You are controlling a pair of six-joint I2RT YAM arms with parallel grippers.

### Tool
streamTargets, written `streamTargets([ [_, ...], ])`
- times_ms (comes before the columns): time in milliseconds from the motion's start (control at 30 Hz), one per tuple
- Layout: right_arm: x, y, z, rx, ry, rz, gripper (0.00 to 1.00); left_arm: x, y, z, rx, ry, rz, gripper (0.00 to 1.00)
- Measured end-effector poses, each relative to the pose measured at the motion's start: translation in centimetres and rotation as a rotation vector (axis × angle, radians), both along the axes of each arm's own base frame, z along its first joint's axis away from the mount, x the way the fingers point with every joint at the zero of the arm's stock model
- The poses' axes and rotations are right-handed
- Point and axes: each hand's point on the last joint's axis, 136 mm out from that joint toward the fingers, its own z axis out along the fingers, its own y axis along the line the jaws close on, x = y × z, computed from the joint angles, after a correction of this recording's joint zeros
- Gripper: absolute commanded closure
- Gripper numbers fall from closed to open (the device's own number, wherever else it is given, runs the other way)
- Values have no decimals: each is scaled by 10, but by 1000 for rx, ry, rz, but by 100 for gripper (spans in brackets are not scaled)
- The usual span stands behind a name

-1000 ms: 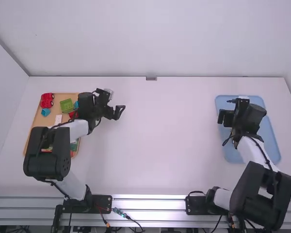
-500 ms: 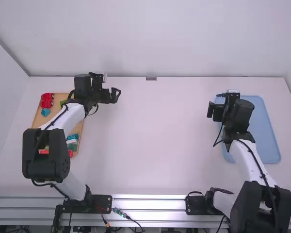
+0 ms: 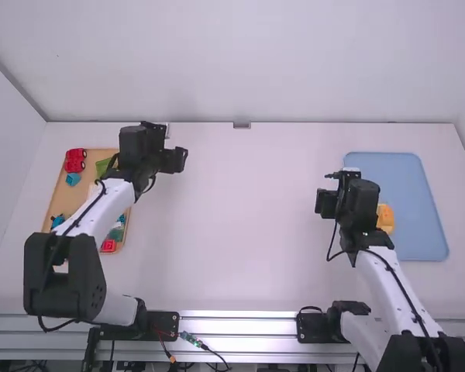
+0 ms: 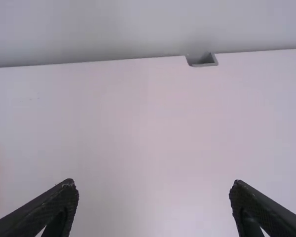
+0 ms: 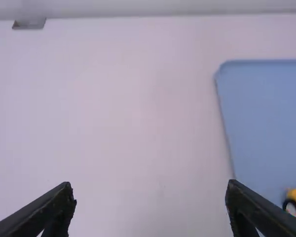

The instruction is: Assemble lego blocks to make yellow taxi

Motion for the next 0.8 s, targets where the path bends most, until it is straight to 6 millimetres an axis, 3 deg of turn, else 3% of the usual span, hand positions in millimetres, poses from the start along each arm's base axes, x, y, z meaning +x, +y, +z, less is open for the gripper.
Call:
streamTargets([
  [333, -45, -2, -28, -4, -7, -13, 47, -45, 28, -8, 97, -3, 133, 42],
  [767, -96, -3, -87, -6, -9, -16, 77, -116, 37, -35, 126, -8, 172, 72],
  [800, -94, -3, -84, -5, -30, -15, 79, -121, 37, -37, 125, -9, 172, 74],
])
